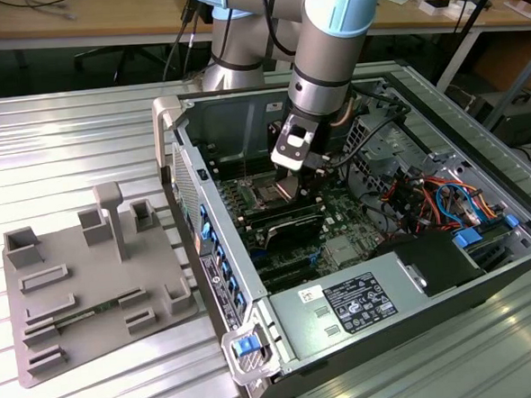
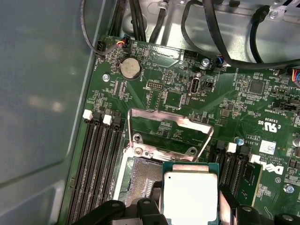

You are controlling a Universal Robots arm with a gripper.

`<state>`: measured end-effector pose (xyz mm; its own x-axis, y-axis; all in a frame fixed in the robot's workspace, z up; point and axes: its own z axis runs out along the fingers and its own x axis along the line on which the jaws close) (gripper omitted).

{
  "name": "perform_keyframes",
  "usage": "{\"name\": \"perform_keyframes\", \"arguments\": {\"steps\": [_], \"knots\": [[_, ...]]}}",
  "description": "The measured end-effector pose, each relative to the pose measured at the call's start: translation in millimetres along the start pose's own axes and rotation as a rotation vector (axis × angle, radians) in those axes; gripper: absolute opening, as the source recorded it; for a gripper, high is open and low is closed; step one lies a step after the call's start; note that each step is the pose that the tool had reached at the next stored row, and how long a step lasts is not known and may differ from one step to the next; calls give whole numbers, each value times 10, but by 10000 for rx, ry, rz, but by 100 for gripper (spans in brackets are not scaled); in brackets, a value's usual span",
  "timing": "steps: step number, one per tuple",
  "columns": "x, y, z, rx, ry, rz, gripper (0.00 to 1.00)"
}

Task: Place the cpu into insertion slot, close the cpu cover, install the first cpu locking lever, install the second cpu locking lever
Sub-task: 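Place the cpu into insertion slot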

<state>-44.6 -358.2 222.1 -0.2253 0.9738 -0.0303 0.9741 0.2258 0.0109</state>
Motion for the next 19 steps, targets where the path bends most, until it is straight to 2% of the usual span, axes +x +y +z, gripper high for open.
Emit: {"name": "perform_keyframes", "arguments": {"steps": [6,9,19], "knots": [[0,0,1,2,-1,77,55],[0,0,2,9,-4,278,55],[0,0,4,12,-4,397,55]]}}
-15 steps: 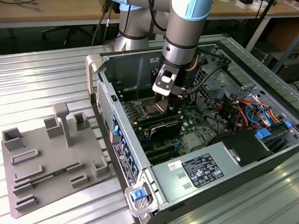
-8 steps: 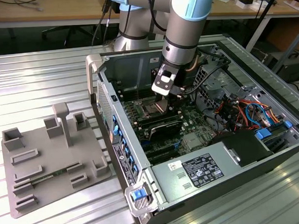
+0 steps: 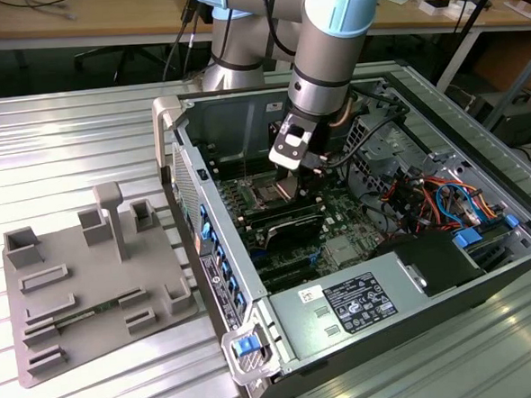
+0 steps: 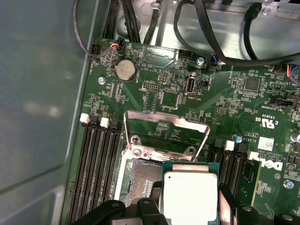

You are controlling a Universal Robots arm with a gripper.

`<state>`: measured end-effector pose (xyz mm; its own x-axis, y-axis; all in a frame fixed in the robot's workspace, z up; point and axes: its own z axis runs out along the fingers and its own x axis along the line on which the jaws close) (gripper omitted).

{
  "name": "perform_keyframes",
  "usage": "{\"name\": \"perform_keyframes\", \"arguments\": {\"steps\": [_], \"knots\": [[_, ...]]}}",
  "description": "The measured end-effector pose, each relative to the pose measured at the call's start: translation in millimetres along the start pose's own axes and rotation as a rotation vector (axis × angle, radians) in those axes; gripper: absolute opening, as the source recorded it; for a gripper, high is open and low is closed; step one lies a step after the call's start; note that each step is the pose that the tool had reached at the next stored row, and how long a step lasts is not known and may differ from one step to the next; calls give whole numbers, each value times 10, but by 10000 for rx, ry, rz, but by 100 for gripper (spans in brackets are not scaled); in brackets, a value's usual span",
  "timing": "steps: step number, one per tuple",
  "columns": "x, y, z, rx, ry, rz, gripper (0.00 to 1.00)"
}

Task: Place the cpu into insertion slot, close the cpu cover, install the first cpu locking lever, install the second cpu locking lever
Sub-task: 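Place the cpu into insertion slot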

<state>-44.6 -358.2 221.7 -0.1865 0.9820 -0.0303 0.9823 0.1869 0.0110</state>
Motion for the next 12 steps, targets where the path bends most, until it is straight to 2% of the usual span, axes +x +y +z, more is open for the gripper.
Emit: {"name": "perform_keyframes", "arguments": {"steps": [12], "knots": [[0,0,1,5,-2,142,55]]}}
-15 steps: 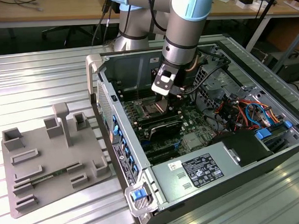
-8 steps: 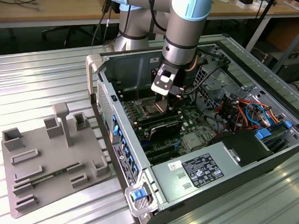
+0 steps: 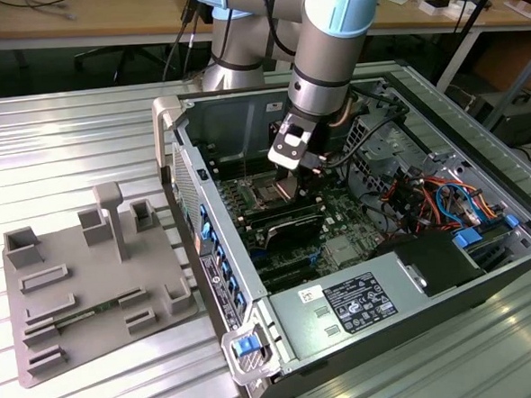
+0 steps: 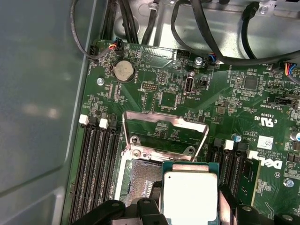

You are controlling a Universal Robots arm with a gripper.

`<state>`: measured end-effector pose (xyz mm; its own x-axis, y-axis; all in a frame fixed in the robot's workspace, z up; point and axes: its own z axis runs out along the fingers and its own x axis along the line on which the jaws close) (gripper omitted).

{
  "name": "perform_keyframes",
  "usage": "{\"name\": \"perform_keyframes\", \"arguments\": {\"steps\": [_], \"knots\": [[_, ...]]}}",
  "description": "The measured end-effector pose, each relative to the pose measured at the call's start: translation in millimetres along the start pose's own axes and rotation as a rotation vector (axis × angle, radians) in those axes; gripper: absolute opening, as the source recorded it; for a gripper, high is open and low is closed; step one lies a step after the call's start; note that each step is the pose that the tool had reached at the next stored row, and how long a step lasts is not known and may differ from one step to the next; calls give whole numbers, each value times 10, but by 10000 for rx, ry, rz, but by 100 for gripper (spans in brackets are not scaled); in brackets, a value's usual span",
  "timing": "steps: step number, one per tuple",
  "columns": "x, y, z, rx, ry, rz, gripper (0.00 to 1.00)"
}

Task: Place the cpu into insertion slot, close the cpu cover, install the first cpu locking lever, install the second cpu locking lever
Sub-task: 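Place the cpu into insertion slot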

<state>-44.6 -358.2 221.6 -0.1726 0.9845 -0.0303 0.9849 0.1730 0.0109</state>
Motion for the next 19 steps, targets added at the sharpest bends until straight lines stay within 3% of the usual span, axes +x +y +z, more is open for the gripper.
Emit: {"name": "perform_keyframes", "arguments": {"steps": [13,19], "knots": [[4,-8,2,11,-5,395,55],[55,-24,-1,13,-6,409,55]]}}
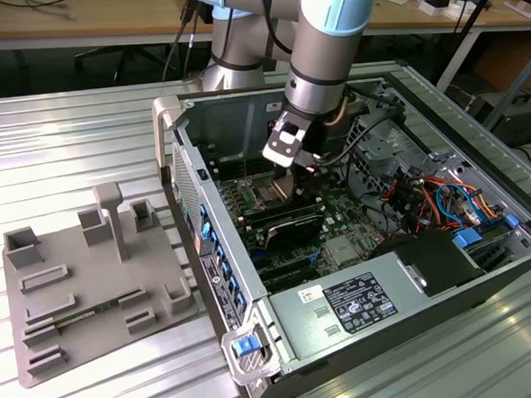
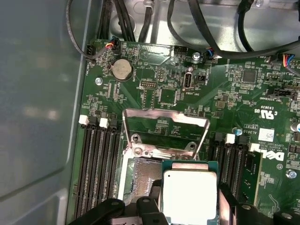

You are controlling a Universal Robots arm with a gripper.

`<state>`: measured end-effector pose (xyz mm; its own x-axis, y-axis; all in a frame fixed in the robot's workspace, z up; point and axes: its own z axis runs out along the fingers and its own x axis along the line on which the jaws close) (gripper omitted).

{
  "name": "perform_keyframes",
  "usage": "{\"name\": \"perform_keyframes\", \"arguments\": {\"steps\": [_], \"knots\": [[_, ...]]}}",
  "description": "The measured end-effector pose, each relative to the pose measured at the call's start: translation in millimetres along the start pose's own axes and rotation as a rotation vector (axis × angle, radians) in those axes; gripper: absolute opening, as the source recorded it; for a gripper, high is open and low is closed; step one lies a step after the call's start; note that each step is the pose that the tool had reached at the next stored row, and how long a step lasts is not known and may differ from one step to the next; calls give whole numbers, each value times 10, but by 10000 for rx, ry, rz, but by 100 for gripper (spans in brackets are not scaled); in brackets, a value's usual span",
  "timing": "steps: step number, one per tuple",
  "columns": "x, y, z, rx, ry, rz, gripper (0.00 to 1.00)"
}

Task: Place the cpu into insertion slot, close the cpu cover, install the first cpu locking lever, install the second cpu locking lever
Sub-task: 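Place the cpu into insertion slot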

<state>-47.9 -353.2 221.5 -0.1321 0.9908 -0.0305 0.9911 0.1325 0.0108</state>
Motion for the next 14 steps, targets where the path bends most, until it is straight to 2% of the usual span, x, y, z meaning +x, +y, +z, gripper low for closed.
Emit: {"name": "perform_keyframes", "arguments": {"steps": [5,14], "knots": [[38,-4,-1,0,0,16,55],[43,-7,-1,0,-1,44,55]]}}
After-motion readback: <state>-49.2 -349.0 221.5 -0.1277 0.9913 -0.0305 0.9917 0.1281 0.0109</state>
